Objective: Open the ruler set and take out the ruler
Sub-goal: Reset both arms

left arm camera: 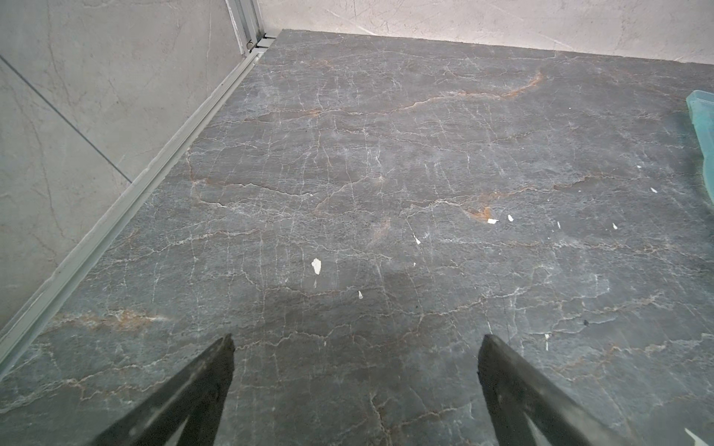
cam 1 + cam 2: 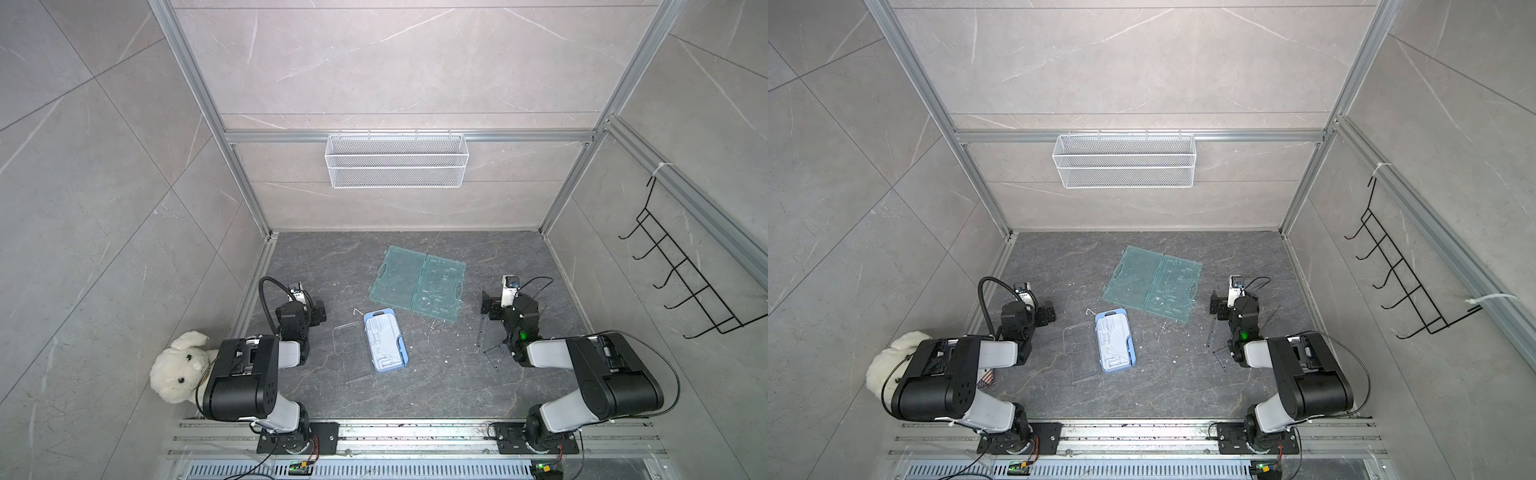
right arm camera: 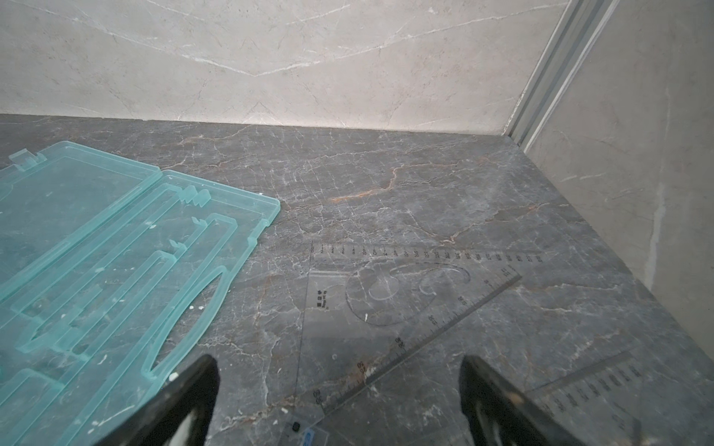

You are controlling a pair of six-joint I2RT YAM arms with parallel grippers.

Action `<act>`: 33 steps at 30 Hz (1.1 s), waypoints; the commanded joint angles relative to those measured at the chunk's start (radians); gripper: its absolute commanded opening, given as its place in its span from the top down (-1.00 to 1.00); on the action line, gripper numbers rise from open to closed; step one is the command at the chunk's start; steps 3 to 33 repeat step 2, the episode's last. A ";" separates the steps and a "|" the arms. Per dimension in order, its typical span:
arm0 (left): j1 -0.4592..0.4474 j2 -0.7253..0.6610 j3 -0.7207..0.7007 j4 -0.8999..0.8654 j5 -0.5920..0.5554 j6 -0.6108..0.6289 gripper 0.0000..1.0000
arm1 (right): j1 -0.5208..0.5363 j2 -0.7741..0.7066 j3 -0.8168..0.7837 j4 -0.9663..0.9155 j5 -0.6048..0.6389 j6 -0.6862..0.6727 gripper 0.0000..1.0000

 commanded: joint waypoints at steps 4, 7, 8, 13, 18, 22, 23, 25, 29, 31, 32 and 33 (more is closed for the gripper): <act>0.003 -0.010 0.006 0.062 0.002 0.025 -1.00 | -0.004 0.008 -0.004 0.006 -0.016 0.010 -0.98; 0.003 -0.010 0.006 0.062 0.002 0.025 -1.00 | -0.004 0.008 -0.004 0.006 -0.016 0.010 -0.98; 0.003 -0.010 0.006 0.062 0.002 0.025 -1.00 | -0.004 0.008 -0.004 0.006 -0.016 0.010 -0.98; 0.003 -0.010 0.006 0.062 0.002 0.025 -1.00 | -0.004 0.008 -0.004 0.006 -0.016 0.010 -0.98; 0.003 -0.010 0.006 0.062 0.002 0.025 -1.00 | -0.004 0.008 -0.004 0.006 -0.016 0.010 -0.98; 0.003 -0.010 0.006 0.062 0.002 0.025 -1.00 | -0.004 0.008 -0.004 0.006 -0.016 0.010 -0.98; 0.003 -0.010 0.006 0.062 0.002 0.025 -1.00 | -0.004 0.008 -0.004 0.006 -0.016 0.010 -0.98; 0.003 -0.010 0.006 0.062 0.002 0.025 -1.00 | -0.004 0.008 -0.004 0.006 -0.016 0.010 -0.98; 0.003 -0.010 0.006 0.062 0.002 0.025 -1.00 | -0.004 0.008 -0.004 0.006 -0.016 0.010 -0.98; 0.003 -0.010 0.006 0.062 0.002 0.025 -1.00 | -0.004 0.008 -0.004 0.006 -0.016 0.010 -0.98; 0.003 -0.010 0.006 0.062 0.002 0.025 -1.00 | -0.004 0.008 -0.004 0.006 -0.016 0.010 -0.98; 0.003 -0.010 0.006 0.062 0.002 0.025 -1.00 | -0.004 0.008 -0.004 0.006 -0.016 0.010 -0.98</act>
